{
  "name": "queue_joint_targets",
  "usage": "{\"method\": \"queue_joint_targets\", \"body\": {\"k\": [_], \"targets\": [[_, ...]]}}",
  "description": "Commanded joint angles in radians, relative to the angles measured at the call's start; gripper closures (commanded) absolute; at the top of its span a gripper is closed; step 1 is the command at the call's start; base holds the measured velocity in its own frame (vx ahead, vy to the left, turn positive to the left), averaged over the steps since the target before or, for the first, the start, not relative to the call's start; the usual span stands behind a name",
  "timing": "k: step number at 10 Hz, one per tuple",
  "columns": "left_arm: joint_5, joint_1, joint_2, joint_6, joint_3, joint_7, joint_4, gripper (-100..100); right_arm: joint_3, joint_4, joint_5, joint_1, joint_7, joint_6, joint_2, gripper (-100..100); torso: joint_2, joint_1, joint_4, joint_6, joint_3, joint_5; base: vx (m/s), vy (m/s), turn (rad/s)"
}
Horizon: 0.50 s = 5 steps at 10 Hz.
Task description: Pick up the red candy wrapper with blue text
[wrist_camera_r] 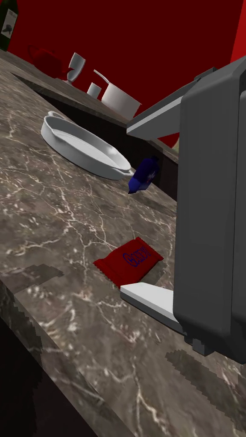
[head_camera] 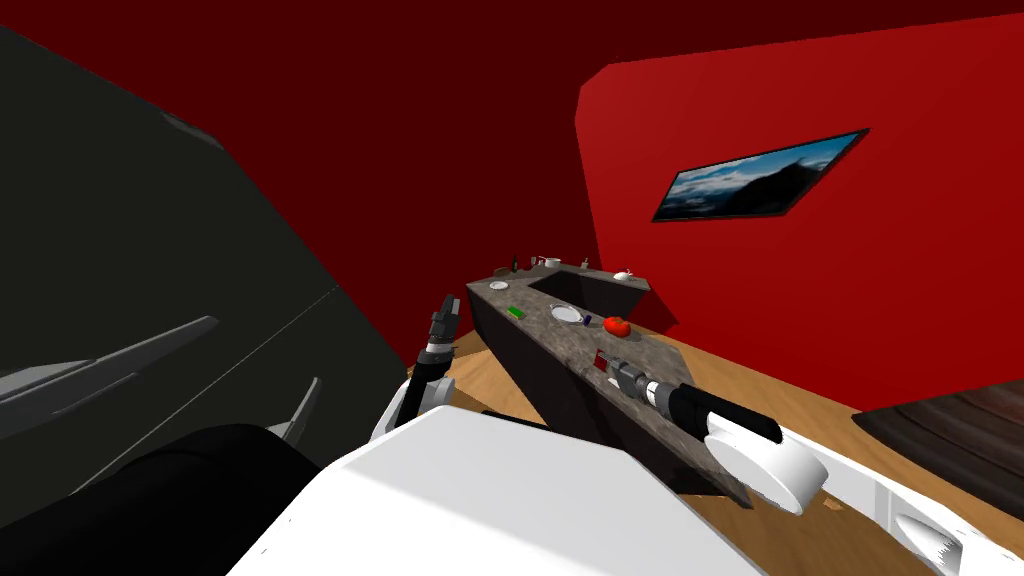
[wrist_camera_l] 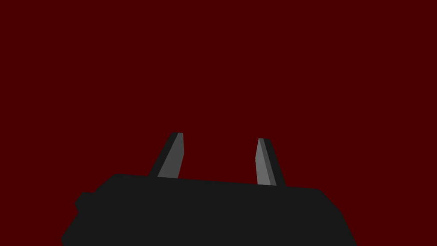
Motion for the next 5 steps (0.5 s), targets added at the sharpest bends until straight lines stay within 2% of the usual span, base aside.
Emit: {"method": "queue_joint_targets", "body": {"k": [1,4,5], "targets": [[0.000,0.000,0.000,0.000,0.000,0.000,0.000,0,0.009,0.013,-0.031,0.032,0.017,0.015,-0.050,-100,0.000,0.000,0.000,0.000,0.000,0.000,0.039,0.013,0.225],[0.000,0.000,0.000,0.000,0.000,0.000,0.000,0,0.020,0.025,-0.050,0.048,0.031,0.039,-0.124,-100,-0.001,0.001,0.000,-0.001,0.000,0.000,0.040,0.007,0.116],[0.000,0.000,0.000,0.000,0.000,0.000,0.000,0,0.030,0.037,-0.067,0.065,0.045,0.062,-0.170,-100,0.000,0.000,0.000,0.000,0.000,0.000,0.048,0.014,0.203]]}}
